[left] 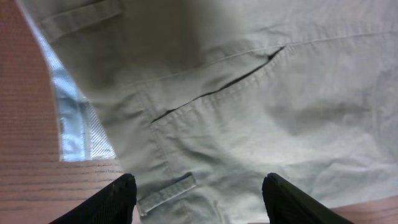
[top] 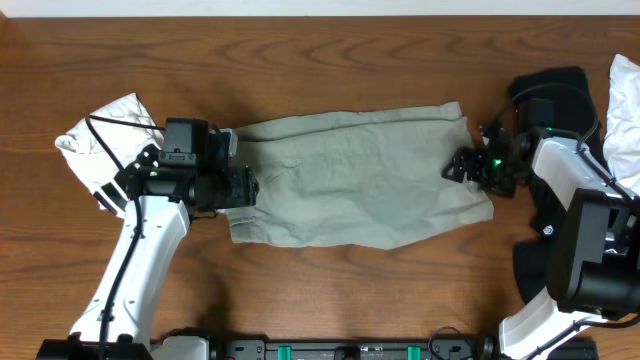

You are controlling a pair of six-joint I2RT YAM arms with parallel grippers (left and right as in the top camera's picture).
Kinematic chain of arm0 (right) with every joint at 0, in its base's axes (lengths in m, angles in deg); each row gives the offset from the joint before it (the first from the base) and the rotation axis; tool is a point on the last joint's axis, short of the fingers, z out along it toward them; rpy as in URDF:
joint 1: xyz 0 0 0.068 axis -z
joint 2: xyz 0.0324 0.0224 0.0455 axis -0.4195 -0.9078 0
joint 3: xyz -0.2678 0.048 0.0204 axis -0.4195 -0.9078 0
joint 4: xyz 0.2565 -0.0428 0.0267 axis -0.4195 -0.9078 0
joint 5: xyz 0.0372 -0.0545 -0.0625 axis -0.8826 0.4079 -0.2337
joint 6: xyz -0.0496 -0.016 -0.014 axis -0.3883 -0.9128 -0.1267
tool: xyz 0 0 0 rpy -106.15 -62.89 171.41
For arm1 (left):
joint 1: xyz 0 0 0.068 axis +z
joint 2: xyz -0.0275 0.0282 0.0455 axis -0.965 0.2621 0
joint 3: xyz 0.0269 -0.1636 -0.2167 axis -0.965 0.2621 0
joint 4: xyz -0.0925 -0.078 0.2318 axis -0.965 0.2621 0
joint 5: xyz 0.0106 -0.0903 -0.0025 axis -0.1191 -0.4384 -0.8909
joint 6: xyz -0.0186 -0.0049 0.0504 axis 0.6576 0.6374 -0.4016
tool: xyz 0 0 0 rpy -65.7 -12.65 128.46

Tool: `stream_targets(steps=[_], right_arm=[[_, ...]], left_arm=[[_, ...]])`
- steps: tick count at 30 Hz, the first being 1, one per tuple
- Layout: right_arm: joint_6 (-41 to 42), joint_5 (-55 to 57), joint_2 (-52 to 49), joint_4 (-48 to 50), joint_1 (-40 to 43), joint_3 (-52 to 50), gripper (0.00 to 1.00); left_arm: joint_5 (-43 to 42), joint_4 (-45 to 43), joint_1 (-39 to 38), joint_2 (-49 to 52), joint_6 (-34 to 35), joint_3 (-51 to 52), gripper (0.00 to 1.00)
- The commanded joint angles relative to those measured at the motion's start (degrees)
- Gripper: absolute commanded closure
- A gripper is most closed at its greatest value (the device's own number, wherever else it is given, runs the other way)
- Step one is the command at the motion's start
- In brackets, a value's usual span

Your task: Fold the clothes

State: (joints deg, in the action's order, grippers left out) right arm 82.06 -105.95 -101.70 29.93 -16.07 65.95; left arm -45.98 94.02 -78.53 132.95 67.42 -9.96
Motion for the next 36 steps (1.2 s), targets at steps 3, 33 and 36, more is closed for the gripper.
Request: stream_targets(steps=[3,33,36], right_arm=[[-0.37,-6.78,-0.87,4.70,-2.12,-3.65,0.11],[2.99,6.45,-4.11,18.10,-1.57,0.02,0.12],[2.99,2.34,-6.95,18.12,-2.93,0.02,0.12]], left_arm=[[-0.76,0.24,0.39,0.13,0.55,-0.37,0.32],[-0.74,0.85,0.39,0.13,0.55,-0.37,0.33],[-0.74,0.85,0.39,0.13,0.55,-0.37,0.33]])
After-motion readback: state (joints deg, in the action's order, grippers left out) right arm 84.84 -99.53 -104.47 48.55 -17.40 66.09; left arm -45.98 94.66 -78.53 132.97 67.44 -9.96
